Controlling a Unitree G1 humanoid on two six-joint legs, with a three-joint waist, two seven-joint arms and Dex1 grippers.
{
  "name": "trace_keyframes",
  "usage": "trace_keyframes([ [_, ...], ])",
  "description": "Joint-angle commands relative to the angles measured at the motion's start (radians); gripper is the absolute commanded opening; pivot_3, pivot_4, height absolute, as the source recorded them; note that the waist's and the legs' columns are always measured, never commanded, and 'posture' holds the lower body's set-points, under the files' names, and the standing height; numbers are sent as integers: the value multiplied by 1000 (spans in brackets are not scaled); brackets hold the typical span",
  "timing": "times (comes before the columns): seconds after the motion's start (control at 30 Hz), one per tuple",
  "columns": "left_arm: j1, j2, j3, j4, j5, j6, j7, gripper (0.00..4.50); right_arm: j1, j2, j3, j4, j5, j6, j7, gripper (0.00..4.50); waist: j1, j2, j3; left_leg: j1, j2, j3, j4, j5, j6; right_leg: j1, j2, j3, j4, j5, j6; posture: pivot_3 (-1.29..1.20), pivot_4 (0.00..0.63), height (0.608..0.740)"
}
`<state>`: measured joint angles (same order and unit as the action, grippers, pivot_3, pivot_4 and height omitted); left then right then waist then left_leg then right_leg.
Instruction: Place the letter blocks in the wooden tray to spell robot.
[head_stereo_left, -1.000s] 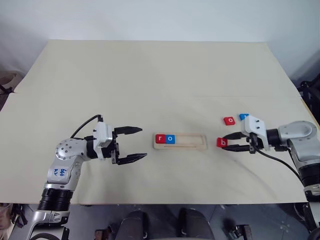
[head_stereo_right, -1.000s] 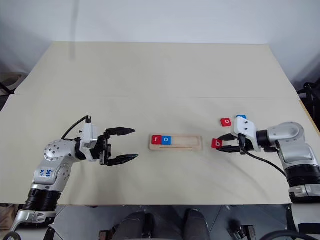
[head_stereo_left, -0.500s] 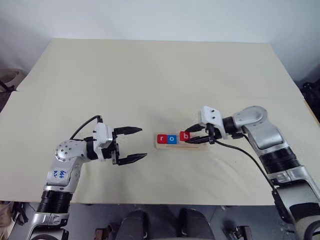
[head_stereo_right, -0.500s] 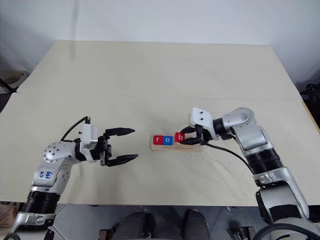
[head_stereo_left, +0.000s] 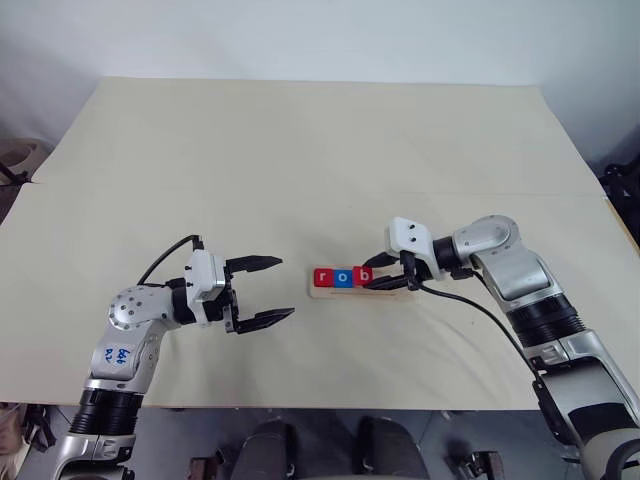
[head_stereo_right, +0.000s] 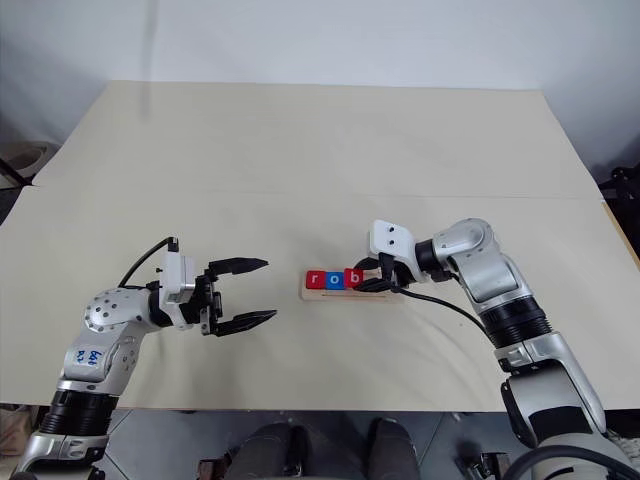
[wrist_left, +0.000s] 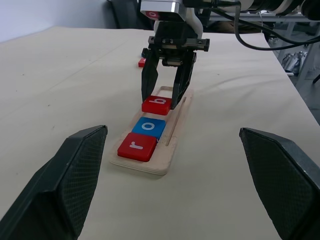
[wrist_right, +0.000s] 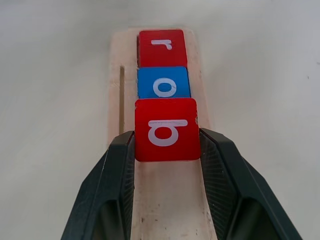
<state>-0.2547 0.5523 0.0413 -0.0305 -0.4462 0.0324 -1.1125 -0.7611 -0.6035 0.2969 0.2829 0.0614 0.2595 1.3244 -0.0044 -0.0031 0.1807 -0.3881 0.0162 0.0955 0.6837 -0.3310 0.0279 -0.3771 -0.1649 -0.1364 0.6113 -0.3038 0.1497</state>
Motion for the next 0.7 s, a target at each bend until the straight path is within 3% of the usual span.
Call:
trace_keyframes([
  [0.03, 7, 3, 18, -37, -15, -6, 6, 4500, -14, -5, -5, -2, -3, -11, 0, 2198, 0, 0, 0, 0, 0, 0, 0, 0, 0, 0, 0, 0, 0, 0, 0, 0, 150, 740],
  [0.27, -3, 1, 14, -33, -16, -8, 8, 4500, -10, -8, -32, -46, 38, 18, 22, 4460, 0, 0, 0, 0, 0, 0, 0, 0, 0, 0, 0, 0, 0, 0, 0, 0, 150, 740],
  [0.47, -5, -1, 16, -22, -15, -13, 6, 4500, 55, -101, -116, -124, 110, 47, 48, 4460, 8, 0, 0, 0, 0, -1, 0, 0, 0, 0, 0, 0, 0, 0, 0, 0, 150, 740],
  [0.7, -23, -26, 0, 28, -12, -15, -3, 4500, 388, -182, -452, -313, 221, 46, -135, 4460, 22, 0, 0, -1, -1, -1, -1, 0, 0, 0, 0, -1, -1, 0, 0, 0, 150, 740],
])
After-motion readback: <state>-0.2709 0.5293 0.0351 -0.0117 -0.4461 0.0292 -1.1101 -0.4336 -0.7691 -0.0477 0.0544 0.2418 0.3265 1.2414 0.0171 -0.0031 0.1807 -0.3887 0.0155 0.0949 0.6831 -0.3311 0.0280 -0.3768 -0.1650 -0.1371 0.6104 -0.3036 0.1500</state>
